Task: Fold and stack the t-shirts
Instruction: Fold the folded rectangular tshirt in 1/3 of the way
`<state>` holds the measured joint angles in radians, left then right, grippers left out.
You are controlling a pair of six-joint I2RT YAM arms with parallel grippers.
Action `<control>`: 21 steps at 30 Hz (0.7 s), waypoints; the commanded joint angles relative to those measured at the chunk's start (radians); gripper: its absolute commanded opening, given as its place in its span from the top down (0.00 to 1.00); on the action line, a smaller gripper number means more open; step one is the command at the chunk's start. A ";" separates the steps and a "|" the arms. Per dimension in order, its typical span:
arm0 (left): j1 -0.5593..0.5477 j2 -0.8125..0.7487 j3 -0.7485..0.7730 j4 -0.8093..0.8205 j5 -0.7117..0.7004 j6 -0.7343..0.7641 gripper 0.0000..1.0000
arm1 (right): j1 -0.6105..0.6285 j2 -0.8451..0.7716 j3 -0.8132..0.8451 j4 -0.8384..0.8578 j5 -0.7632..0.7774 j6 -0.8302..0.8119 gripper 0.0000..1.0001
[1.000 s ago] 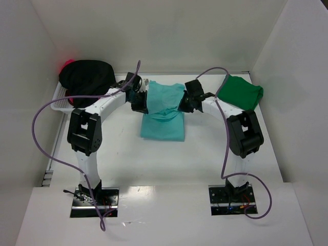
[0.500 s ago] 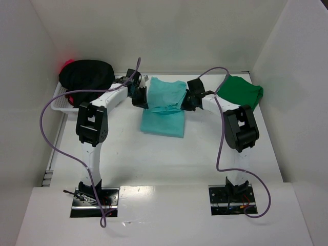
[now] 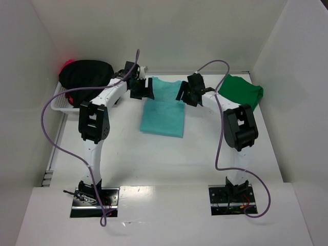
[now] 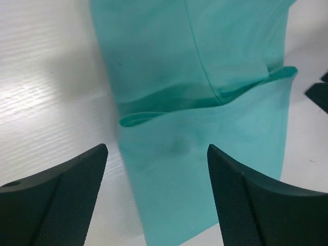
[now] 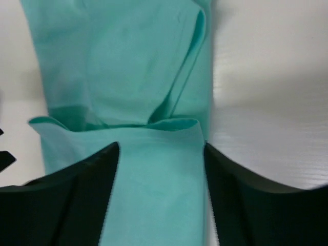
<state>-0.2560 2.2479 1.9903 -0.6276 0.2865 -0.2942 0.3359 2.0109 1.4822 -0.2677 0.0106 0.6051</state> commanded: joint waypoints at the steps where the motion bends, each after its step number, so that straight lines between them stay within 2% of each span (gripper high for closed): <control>1: 0.024 -0.062 0.042 -0.009 -0.058 0.012 0.13 | -0.008 -0.101 0.056 0.070 0.057 -0.041 0.23; 6: 0.024 -0.208 -0.105 0.033 -0.064 0.012 0.07 | -0.008 -0.209 -0.021 0.091 0.014 -0.059 0.10; 10: 0.014 -0.314 -0.311 0.074 -0.053 -0.027 0.06 | -0.008 -0.300 -0.136 0.073 -0.015 -0.028 0.09; 14: -0.008 -0.446 -0.546 0.120 -0.048 -0.074 0.06 | 0.035 -0.380 -0.317 0.063 -0.010 -0.006 0.07; 18: -0.008 -0.511 -0.709 0.149 -0.070 -0.103 0.04 | 0.080 -0.414 -0.444 0.041 0.005 0.031 0.07; 21: -0.008 -0.521 -0.753 0.173 -0.070 -0.114 0.05 | 0.096 -0.435 -0.520 0.062 -0.014 0.062 0.10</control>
<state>-0.2691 1.7645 1.2669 -0.5132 0.2249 -0.3771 0.4119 1.6382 1.0099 -0.2168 -0.0017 0.6269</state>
